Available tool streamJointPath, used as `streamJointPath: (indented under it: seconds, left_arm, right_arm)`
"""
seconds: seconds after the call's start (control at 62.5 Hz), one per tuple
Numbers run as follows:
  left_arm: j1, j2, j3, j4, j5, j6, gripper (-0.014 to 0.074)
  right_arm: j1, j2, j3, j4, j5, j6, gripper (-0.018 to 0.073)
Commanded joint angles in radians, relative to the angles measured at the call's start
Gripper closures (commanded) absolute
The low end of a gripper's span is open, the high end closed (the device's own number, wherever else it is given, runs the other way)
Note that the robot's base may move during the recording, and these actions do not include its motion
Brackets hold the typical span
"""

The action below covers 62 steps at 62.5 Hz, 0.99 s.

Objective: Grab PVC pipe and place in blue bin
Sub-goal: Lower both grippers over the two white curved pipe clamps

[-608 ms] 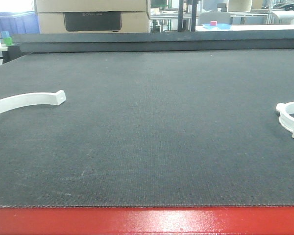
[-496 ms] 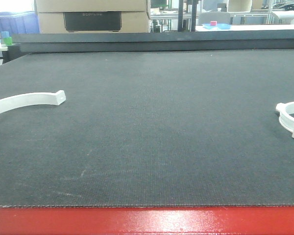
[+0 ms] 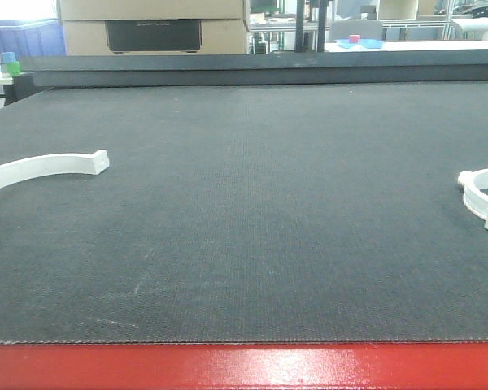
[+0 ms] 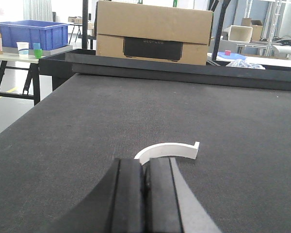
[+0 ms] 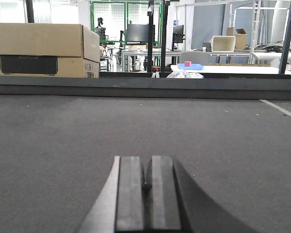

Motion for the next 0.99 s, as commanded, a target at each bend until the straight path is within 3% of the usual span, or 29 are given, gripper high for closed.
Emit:
streamJointPath:
  seconds: [0.0,0.304,0.608,0.784,0.976]
  left_arm:
    - [0.002,-0.004,-0.003,0.0,-0.014,-0.003,0.0707]
    - [0.002,-0.004,-0.003,0.0,-0.014,-0.003,0.0707]
    - [0.002,-0.004,-0.003,0.0,-0.093,-0.003,0.0707]
    - [0.002,-0.004,-0.132,0.0,-0.035,-0.003,0.0707]
    - [0.002,0.035,-0.36,0.036,0.165,-0.003,0.0707]
  right_arm:
    - [-0.003,-0.003,-0.001,-0.006,-0.017,0.0,0.0727]
    - [-0.003,-0.003,-0.001,-0.006,-0.017,0.0,0.0727]
    - [-0.003,-0.003,-0.001,-0.006,-0.13,0.0,0.0727]
    - [-0.003,-0.003,-0.124,-0.006,-0.094,0.0,0.0727]
    - [-0.003,0.006,-0.367,-0.006,0.135,0.0,0.0727]
